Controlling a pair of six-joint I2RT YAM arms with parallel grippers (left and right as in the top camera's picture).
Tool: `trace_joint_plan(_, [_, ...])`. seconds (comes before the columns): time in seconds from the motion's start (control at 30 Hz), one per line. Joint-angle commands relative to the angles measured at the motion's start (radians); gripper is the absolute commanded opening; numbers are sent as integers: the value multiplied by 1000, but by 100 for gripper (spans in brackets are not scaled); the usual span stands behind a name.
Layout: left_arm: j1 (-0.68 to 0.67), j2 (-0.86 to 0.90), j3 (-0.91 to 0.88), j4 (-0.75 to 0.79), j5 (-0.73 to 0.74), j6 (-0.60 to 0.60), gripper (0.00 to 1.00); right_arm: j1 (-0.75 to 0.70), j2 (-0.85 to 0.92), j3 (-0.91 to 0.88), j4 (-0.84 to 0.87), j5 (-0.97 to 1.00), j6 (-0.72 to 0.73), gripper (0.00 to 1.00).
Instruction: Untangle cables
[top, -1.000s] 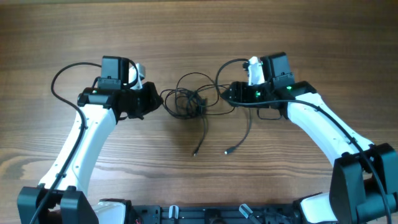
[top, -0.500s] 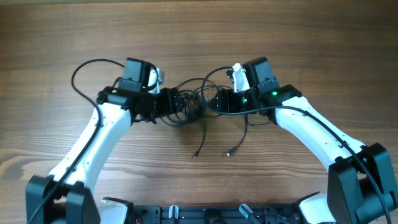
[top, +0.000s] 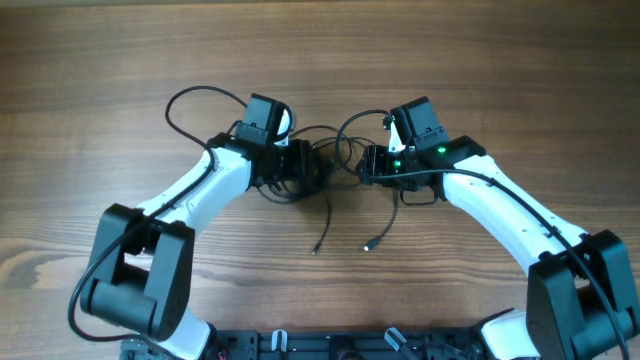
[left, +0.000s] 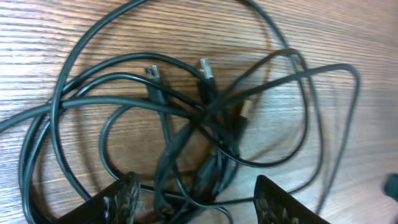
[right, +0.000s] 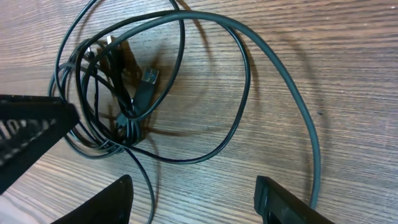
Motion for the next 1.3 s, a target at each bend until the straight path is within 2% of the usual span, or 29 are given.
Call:
trace_joint_plan(0.0, [-14,43,-6,6,-111,8,53,3,12,5,-2,19,10,65])
trace_joint_plan(0.2, [-30,92,-6,19,-110,5,36,3,12,5,-2,7,10,65])
trace_joint_plan(0.23, [-35,94,-6,23,-110,5,29,3,12,5,-2,4,10,65])
trace_joint_plan(0.3, [-45,94,-6,32,-95,4,7,3,12,5,-2,3,8,66])
trace_joint_plan(0.33, [-47,94,-6,42,-61,4,4,3,12,5,-1,-5,2,67])
trace_joint_plan(0.4, [-46,89,-5,72,82,5,4,3,12,5,-1,-27,-16,68])
trace_joint_plan(0.5, [-25,47,8,77,193,5,4,3,12,5,-1,-30,-24,68])
trace_joint_plan(0.63, [43,-82,16,74,417,4,4,3,12,5,6,-37,-30,69])
trace_joint_plan(0.73, [89,-175,16,74,575,3,4,3,12,5,48,-122,-50,69])
trace_joint_plan(1.0, [110,-246,16,79,660,-56,4,3,12,5,164,-354,-48,69])
trace_joint_plan(1.27, [111,-246,16,133,692,-56,4,3,12,5,153,-364,-47,69])
